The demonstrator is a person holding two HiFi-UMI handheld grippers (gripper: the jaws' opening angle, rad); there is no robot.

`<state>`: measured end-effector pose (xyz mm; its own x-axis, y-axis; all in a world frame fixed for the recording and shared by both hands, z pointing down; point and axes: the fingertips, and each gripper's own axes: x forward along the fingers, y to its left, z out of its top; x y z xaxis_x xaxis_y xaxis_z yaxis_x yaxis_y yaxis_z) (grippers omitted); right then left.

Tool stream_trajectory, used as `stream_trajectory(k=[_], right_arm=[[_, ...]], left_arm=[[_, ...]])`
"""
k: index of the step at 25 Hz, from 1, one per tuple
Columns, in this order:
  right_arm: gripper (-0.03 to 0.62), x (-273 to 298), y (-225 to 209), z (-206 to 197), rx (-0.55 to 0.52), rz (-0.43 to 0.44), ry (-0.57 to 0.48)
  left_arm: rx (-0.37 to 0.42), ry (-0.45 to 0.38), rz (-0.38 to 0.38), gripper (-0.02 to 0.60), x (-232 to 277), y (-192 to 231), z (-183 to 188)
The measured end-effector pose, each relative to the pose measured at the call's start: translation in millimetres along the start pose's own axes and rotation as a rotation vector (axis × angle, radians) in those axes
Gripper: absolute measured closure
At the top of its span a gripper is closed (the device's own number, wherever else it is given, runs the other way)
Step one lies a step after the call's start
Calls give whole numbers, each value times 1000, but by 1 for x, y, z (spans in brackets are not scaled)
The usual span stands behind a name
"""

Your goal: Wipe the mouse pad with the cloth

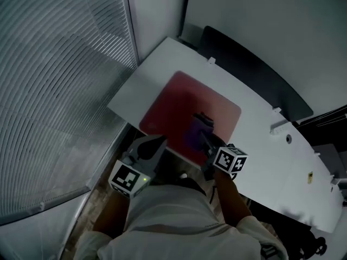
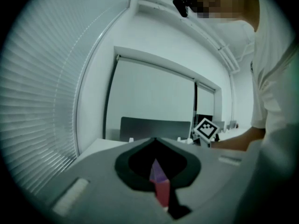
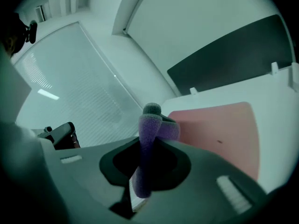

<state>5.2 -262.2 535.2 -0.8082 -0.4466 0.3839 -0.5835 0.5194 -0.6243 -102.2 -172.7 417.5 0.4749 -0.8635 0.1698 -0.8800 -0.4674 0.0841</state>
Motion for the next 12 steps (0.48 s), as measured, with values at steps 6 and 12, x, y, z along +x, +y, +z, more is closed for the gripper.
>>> stream_trajectory(k=[6,12], right_arm=[[547,112,87,-43,-34,127,124],[546,205,140,-82,40,173,168]], left_arm=[[-31,26,70,578,-68,67,-15],[-43,54,88,578,-118,113,-28]])
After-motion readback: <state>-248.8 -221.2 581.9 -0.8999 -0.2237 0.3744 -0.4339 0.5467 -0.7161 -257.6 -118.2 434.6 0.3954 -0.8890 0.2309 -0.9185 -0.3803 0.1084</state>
